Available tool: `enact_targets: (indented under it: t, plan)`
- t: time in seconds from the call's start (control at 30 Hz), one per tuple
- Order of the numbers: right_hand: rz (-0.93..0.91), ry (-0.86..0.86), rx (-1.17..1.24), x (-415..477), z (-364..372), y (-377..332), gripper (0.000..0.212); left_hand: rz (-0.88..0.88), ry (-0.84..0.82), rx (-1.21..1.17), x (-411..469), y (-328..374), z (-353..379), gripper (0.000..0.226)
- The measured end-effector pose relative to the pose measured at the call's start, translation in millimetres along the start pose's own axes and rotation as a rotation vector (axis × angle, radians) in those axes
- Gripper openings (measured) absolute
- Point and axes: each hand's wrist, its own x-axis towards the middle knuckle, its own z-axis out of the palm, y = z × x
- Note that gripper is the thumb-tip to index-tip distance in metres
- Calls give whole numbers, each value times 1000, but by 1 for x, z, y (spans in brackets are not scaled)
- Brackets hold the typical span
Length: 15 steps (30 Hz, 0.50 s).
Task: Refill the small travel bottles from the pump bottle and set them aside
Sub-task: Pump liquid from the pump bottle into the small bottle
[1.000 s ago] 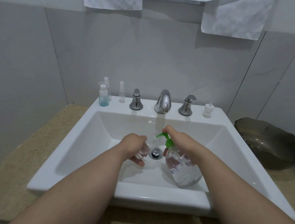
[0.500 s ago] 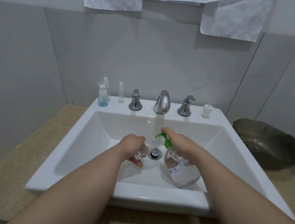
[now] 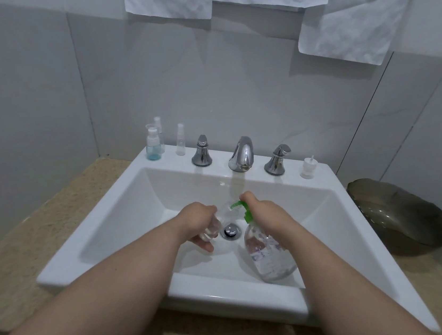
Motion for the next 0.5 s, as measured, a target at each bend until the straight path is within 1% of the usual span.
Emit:
enact_targets:
  t: [0.17,0.27,0.4,0.47,0.5]
  plan:
    - [-26,-18,-23,-3,-2,-4,45,4,-11,10,0,-1,1,43]
    - [-37,-21,-57,-1,-3,-5,39,-14,-38,20,-1,-2,1,42]
    - [-47,6,-97,1,-2,-2,42,-16,-36,18,-4,0,1,39]
    - [-57,4,-137,2,-1,0,50,-10,-33,7,-3,-1,2,41]
    - [-59,-5,-145,2,-1,1,57,-5,-27,2,-2,0,2,42]
